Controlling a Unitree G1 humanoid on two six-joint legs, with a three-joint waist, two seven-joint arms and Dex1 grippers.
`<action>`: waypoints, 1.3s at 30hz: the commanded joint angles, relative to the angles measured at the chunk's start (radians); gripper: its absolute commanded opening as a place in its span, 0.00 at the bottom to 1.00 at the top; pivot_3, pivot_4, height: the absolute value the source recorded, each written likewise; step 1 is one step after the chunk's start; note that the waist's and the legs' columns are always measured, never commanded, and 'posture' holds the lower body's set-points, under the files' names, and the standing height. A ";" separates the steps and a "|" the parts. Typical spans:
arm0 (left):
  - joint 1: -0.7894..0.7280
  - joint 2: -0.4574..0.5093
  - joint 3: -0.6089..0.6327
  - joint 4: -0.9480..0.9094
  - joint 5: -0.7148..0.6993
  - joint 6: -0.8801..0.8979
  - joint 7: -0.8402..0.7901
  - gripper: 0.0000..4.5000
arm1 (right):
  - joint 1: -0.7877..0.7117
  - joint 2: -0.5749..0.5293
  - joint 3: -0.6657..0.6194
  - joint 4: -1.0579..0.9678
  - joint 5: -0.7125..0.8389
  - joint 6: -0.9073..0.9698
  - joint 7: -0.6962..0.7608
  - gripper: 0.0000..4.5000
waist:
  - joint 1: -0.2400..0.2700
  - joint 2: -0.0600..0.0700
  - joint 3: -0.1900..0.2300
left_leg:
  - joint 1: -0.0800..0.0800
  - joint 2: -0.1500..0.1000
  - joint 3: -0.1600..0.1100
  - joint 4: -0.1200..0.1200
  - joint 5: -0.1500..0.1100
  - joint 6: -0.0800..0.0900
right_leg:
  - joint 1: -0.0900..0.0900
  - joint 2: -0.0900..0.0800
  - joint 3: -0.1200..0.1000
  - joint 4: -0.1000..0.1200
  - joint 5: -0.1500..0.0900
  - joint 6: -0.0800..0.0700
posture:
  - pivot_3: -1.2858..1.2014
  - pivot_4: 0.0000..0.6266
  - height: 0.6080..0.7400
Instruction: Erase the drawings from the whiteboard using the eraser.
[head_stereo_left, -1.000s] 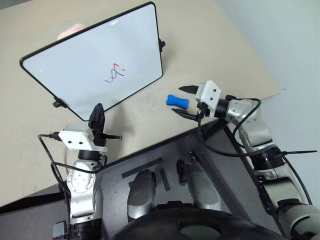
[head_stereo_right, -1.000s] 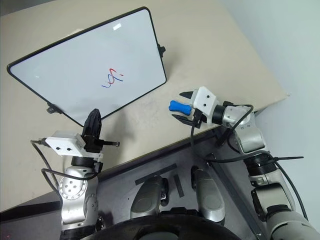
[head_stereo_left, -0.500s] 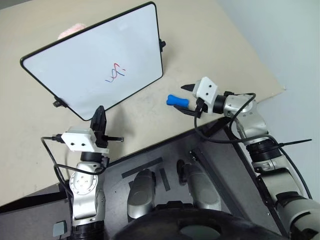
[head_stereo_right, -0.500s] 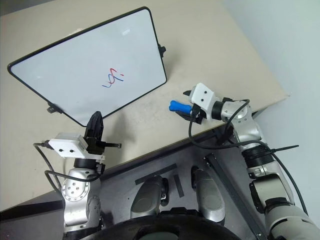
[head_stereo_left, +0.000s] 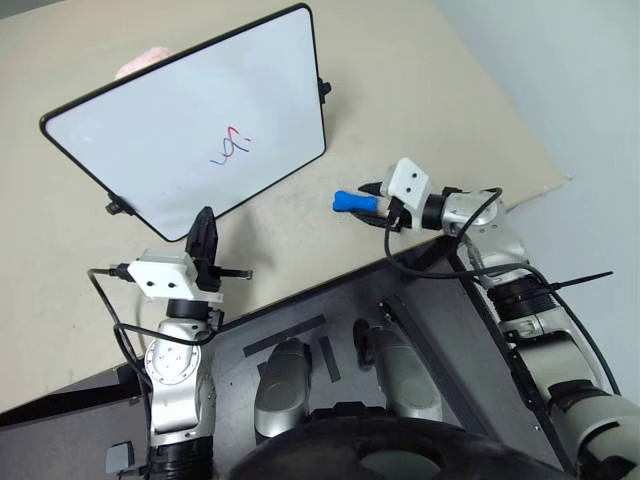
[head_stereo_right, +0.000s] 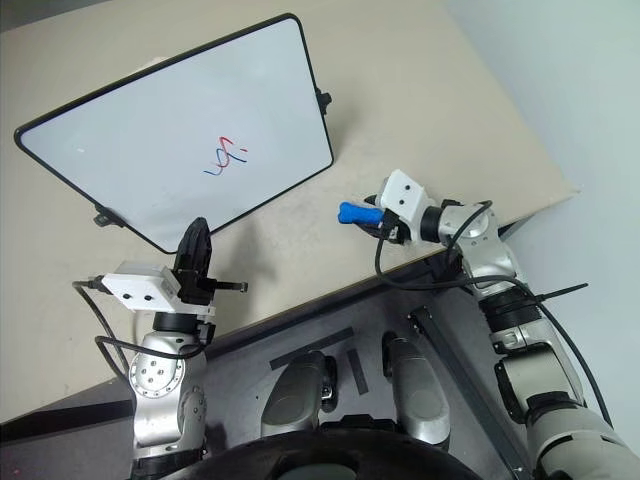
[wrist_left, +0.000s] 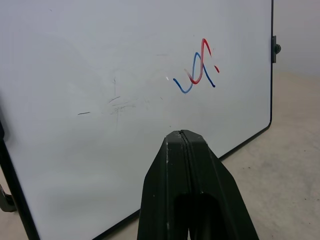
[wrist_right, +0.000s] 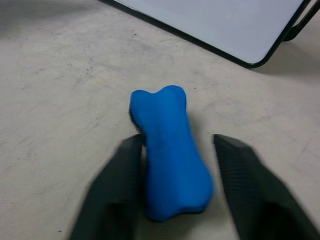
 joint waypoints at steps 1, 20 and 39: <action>-0.001 -0.002 -0.004 -0.014 0.005 -0.024 0.000 0.00 | 0.001 -0.006 -0.011 -0.045 0.011 -0.005 0.009 0.18 | 0.000 0.000 0.000 | 0.000 0.000 0.000 0.000 0.000 0.000 | 0.000 0.000 0.000 0.000 0.000 0.000 | 0.52 0.24 1.00; -0.053 0.004 -0.008 0.045 0.001 -0.032 -0.010 0.00 | -0.401 0.105 0.151 0.336 -0.410 -0.912 -0.321 0.09 | -0.006 0.001 0.000 | 0.000 0.001 -0.002 -0.001 0.000 0.000 | -0.003 0.000 -0.001 0.001 0.004 -0.005 | 0.52 0.24 1.00; -0.030 -0.014 -0.008 0.044 0.011 -0.061 0.011 0.00 | -0.704 0.271 0.341 0.966 -0.817 -1.102 -0.905 0.09 | -0.002 0.001 0.000 | -0.008 0.001 -0.001 0.000 -0.007 -0.001 | -0.012 -0.001 -0.002 0.001 0.001 -0.004 | 0.52 0.24 1.00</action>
